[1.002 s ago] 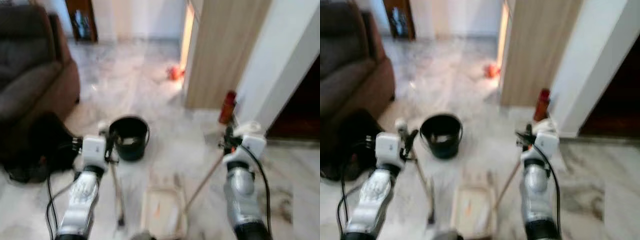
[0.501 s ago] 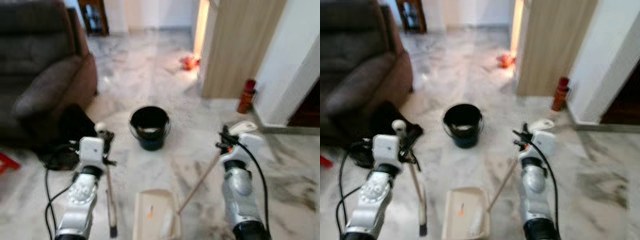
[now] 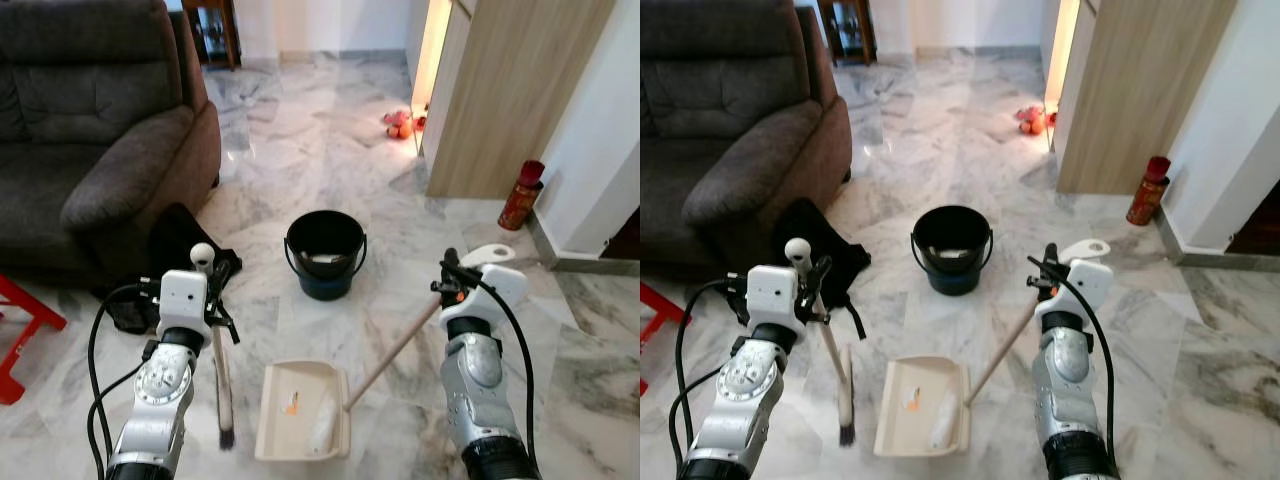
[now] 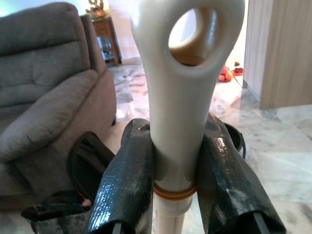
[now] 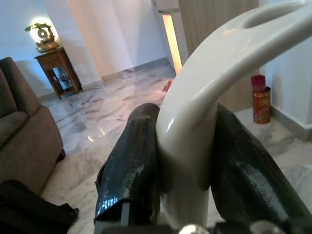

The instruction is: Sweep floor

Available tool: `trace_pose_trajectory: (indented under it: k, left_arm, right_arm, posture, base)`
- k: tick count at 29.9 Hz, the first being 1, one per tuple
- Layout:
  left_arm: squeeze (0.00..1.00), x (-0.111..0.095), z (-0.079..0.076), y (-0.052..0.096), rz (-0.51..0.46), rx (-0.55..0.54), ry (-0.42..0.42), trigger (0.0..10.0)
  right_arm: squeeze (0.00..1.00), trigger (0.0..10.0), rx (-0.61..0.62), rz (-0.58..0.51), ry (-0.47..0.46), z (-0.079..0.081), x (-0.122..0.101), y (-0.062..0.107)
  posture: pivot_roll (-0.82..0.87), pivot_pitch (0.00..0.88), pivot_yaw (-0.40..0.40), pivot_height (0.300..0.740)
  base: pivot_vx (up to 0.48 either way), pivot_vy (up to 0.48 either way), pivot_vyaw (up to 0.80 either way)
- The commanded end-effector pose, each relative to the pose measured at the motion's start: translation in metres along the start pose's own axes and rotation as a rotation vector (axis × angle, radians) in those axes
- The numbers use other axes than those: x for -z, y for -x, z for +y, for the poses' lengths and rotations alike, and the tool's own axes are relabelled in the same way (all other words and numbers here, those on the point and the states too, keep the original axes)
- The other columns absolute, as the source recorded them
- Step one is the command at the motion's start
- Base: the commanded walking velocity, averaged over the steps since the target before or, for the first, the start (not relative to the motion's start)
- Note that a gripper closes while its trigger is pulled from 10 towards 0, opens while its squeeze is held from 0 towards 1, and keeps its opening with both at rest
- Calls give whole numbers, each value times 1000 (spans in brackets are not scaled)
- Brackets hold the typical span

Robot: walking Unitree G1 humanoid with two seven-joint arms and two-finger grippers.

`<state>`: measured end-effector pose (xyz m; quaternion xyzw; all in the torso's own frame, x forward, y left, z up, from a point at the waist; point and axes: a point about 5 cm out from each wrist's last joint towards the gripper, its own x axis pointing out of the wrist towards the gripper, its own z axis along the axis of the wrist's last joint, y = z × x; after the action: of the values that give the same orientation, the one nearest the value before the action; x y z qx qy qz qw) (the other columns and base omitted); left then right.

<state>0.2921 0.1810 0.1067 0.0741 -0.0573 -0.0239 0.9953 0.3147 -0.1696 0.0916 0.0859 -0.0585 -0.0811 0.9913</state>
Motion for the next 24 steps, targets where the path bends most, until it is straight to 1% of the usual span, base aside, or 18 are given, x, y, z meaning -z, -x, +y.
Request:
trace_pose_trajectory:
  k: [1, 8, 24]
  left_arm:
    - [0, -7, 2, -3, -27, -3, -8, 10000]
    - [0, -7, 4, -2, -23, -14, -13, 10000]
    - [0, -7, 5, -1, -21, -25, -18, 10000]
  right_arm:
    - [0, 10000, -5, -24, -6, 1, -6, -3]
    - [0, 10000, -11, -21, -8, 2, -5, -2]
    - [0, 10000, -29, -14, 7, 4, -4, -1]
  posture:
    - [131, 19, 29, 740]
    - [133, 30, 30, 740]
    - [137, 49, 26, 740]
  base:
    - [0, 0, 0]
    - [0, 0, 0]
    - [256, 0, 0]
